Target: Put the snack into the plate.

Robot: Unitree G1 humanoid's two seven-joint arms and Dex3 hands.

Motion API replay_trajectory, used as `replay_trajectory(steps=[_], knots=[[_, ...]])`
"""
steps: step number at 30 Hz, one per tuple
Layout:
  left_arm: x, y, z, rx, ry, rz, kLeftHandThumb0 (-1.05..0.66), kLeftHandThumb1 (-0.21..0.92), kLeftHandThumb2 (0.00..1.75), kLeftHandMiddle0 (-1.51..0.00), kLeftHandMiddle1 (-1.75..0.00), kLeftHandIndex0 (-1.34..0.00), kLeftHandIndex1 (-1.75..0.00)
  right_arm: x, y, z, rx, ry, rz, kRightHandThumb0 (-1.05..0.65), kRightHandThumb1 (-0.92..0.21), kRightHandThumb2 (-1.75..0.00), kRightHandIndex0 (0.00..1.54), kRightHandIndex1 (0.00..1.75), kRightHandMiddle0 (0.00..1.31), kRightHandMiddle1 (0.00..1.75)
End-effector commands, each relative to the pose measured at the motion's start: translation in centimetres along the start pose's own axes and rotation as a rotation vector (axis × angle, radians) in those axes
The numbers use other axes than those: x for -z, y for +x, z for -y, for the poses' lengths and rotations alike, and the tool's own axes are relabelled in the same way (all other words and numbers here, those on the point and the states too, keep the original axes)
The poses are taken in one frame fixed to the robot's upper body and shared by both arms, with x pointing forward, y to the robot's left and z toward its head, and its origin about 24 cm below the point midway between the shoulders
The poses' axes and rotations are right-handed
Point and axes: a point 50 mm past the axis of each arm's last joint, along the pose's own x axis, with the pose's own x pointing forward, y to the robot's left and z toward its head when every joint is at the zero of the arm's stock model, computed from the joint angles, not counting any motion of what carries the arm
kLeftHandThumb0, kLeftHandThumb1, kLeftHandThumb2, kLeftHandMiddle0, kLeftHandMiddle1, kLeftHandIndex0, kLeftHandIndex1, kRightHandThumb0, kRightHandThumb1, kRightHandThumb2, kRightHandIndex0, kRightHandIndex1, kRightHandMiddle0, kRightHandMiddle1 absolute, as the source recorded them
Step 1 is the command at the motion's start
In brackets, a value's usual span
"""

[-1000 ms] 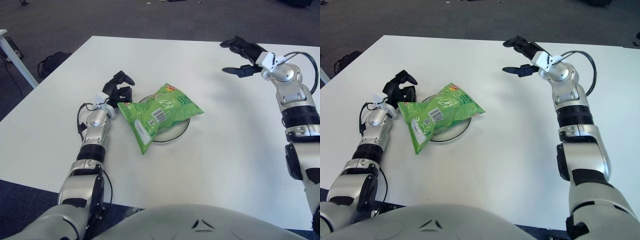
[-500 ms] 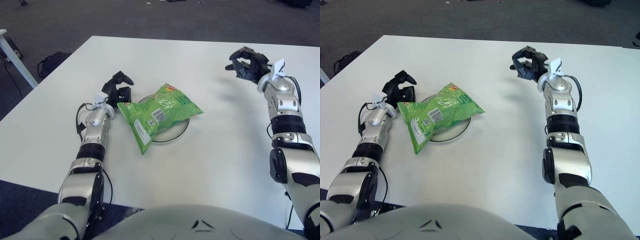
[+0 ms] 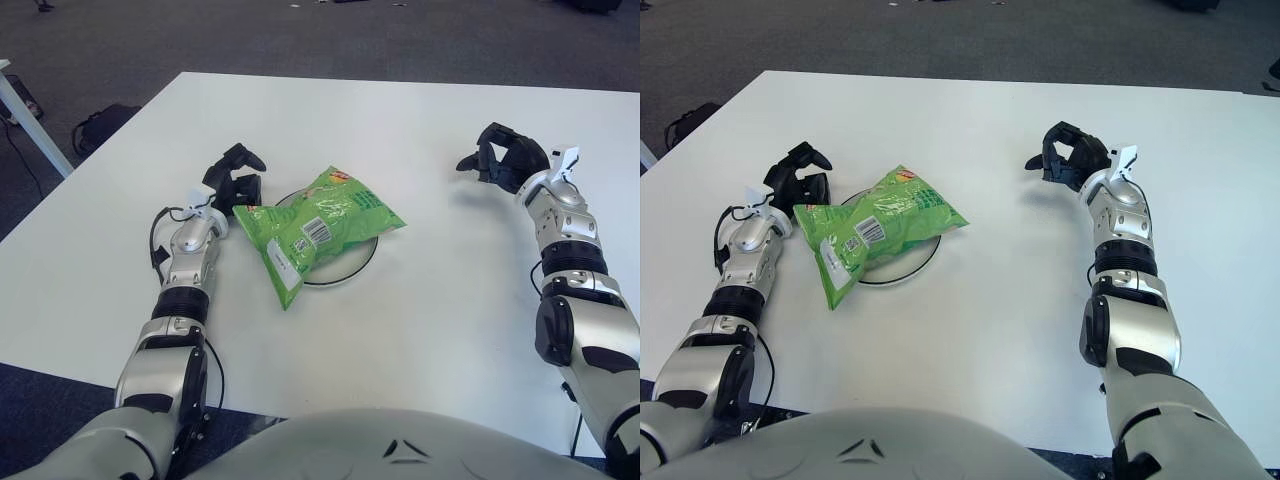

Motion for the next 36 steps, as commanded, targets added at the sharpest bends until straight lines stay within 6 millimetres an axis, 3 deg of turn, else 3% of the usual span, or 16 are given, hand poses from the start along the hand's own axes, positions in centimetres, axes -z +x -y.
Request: replay_trajectory(steps=[1,16,20,28,36], knots=[[3.2,-2.5,0.7,-0.01,-0.027,-0.132,-0.42,0.5,1.08,-1.09,-1.75,-0.47,-1.75,1.0,-0.5,0.2,0.015,0.044,-0.02,-0.01,0.15,-1.73,1.0,1.46,0.8,1.75],[3.2,-2.6,0.6,-0.003,-0.024,-0.127,-0.42,0.5,1.08,-1.06,-1.75,-0.47,-1.75,4.5,-2.4,0.4,0.024,0.071,-0.052,-0.01,0.12,-1.75,0.97,1.59,0.73,1.75],[3.2,-2.6,0.7,0.006,-0.033,-0.125,-0.42,0.51,1.08,-1.06,-1.75,-0.46,-1.75,6.1,-3.5,-1.0,0.101,-0.057,0.006,-0.01,0.11,-1.75,0.96,1.61,0.72,1.75],[3.2,-2.6,0.6,0.002,-0.034,-0.121,-0.42,0.5,1.08,-1.08,-1.75,-0.47,-1.75,7.0,-4.6,-2.8,0.167,-0.26,0.152,0.0,0.1,-1.75,0.96,1.62,0.71,1.75],[3.1,-2.8,0.5,0.004,-0.021,-0.11,-0.42,0.5,1.09,-1.1,-1.75,-0.47,-1.75,8.7,-5.5,-4.0,0.213,-0.289,0.237,-0.01,0.1,-1.75,0.95,1.63,0.71,1.75]])
